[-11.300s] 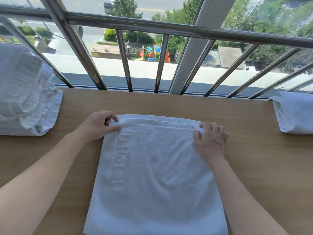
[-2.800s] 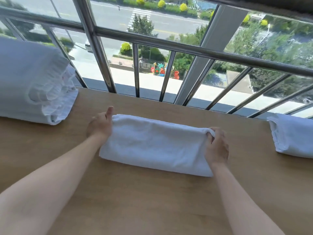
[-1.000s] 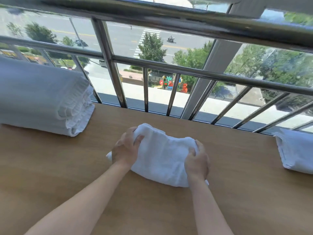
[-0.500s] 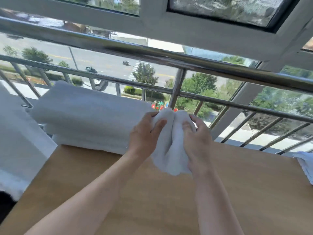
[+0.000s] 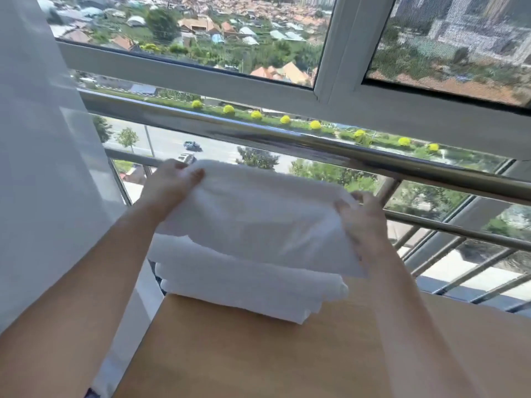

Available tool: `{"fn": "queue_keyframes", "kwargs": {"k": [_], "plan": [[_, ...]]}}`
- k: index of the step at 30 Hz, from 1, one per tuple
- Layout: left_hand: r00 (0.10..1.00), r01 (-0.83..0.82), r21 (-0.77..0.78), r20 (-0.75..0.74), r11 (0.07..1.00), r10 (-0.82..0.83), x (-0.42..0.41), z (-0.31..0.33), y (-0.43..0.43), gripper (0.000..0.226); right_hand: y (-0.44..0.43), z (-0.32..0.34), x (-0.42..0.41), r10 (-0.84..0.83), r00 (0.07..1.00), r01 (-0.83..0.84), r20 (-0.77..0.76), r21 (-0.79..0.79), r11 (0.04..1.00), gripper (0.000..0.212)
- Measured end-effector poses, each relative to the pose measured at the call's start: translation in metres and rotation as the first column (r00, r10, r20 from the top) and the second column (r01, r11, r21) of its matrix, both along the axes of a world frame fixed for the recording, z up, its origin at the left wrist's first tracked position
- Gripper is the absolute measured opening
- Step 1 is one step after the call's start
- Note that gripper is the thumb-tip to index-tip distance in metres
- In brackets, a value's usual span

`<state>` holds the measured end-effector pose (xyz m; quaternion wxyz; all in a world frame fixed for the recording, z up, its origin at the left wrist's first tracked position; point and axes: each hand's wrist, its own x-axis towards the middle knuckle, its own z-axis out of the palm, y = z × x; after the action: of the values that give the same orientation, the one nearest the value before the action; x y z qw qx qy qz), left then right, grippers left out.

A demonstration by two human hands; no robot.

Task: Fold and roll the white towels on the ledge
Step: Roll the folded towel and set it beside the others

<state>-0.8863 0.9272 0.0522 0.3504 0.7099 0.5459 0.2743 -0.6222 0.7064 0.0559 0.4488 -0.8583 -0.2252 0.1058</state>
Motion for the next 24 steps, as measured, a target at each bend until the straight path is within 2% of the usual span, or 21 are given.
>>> {"fn": "queue_keyframes", "kwargs": {"k": [3, 8, 11, 14, 16, 18, 21, 24], "plan": [[0.981, 0.026, -0.077, -0.192, 0.997, -0.04, 0.001, -0.037, 0.005, 0.058, 0.014, -0.053, -0.008, 0.051, 0.998, -0.061, -0.045, -0.247, 0.967, 0.053], [0.983, 0.021, -0.163, -0.174, 0.986, -0.05, -0.012, -0.058, 0.014, 0.081, 0.008, -0.078, 0.003, -0.06, 0.993, 0.024, -0.102, -0.321, 0.947, 0.066], [0.981, 0.036, -0.247, -0.178, 0.968, -0.082, -0.006, -0.049, 0.025, 0.078, 0.012, -0.069, 0.011, -0.015, 0.989, -0.046, -0.148, -0.402, 0.914, 0.067], [0.991, 0.097, -0.219, -0.066, 0.971, -0.113, -0.002, -0.041, 0.028, 0.054, 0.015, -0.064, 0.01, 0.029, 0.994, -0.059, -0.101, -0.314, 0.947, 0.053], [0.996, 0.084, -0.1, -0.009, 0.991, -0.085, -0.004, -0.041, 0.029, 0.055, 0.012, -0.065, 0.009, 0.005, 0.998, -0.017, -0.062, -0.195, 0.981, 0.036], [0.997, 0.073, -0.039, -0.011, 0.997, -0.073, -0.008, -0.047, 0.027, 0.062, 0.008, -0.069, 0.008, -0.033, 0.998, 0.024, -0.059, -0.142, 0.99, 0.029], [0.985, 0.068, -0.057, -0.158, 0.996, -0.076, -0.009, -0.069, 0.017, 0.072, 0.003, -0.084, 0.002, -0.041, 0.996, 0.028, -0.075, -0.162, 0.986, 0.043], [0.974, 0.054, 0.064, -0.224, 0.997, -0.038, -0.007, -0.075, 0.011, 0.083, 0.002, -0.089, -0.007, -0.072, 0.997, 0.073, 0.016, -0.143, 0.987, 0.053]]}}
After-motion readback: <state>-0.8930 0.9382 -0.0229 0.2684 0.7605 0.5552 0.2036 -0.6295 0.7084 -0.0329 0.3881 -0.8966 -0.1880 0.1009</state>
